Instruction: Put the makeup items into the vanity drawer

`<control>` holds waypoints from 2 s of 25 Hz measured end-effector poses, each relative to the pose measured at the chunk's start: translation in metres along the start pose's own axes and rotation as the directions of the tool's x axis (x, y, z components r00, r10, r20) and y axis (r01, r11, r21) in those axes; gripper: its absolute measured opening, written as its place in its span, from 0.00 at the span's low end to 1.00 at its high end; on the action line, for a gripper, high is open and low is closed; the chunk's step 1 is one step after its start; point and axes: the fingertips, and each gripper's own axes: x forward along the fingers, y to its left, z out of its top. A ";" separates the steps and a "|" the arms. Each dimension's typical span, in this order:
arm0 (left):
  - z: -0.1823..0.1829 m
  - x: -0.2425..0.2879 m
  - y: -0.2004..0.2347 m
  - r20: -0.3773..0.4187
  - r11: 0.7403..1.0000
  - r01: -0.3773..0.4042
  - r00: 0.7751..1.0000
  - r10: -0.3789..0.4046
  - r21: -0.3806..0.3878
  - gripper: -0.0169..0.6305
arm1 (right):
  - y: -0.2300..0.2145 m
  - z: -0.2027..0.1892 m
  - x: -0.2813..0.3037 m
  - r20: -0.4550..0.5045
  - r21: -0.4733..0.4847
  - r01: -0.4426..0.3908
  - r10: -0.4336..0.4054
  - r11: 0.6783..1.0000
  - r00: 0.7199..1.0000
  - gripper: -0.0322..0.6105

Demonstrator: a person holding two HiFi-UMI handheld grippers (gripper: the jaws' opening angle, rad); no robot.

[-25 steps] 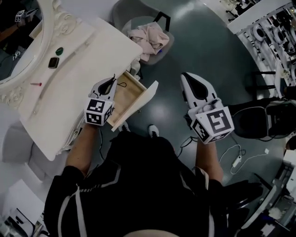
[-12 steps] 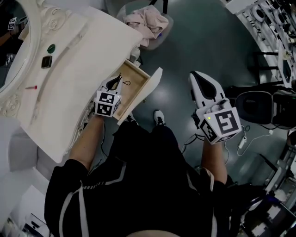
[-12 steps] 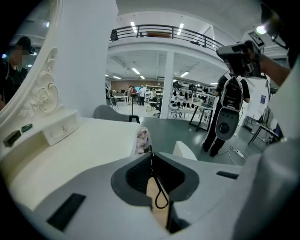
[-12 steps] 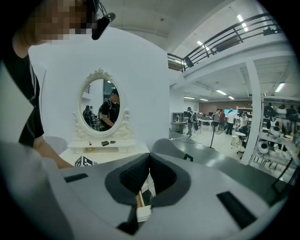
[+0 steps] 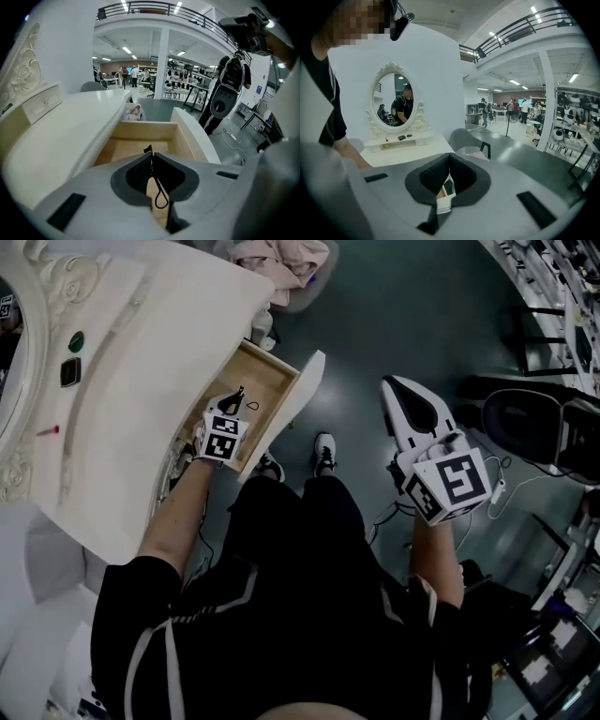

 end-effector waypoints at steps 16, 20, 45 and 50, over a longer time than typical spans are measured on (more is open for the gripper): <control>-0.075 0.052 0.009 -0.186 0.999 0.009 0.982 -0.019 -0.050 0.06 | -0.006 -0.041 0.006 -0.079 0.026 0.054 -0.052 0.998 0.996 0.06; -0.080 0.054 0.014 -0.199 0.998 -0.013 0.980 -0.001 -0.068 0.06 | -0.009 -0.050 0.010 -0.094 0.035 0.055 -0.051 0.998 0.994 0.06; -0.054 0.041 0.002 -0.152 0.997 0.073 0.985 -0.078 -0.037 0.29 | -0.018 -0.042 0.007 -0.076 0.031 0.026 -0.024 0.999 0.997 0.06; -0.031 0.020 0.006 -0.108 0.999 0.031 0.994 -0.035 -0.031 0.29 | -0.018 -0.027 0.003 -0.034 0.021 0.014 -0.013 1.000 0.999 0.06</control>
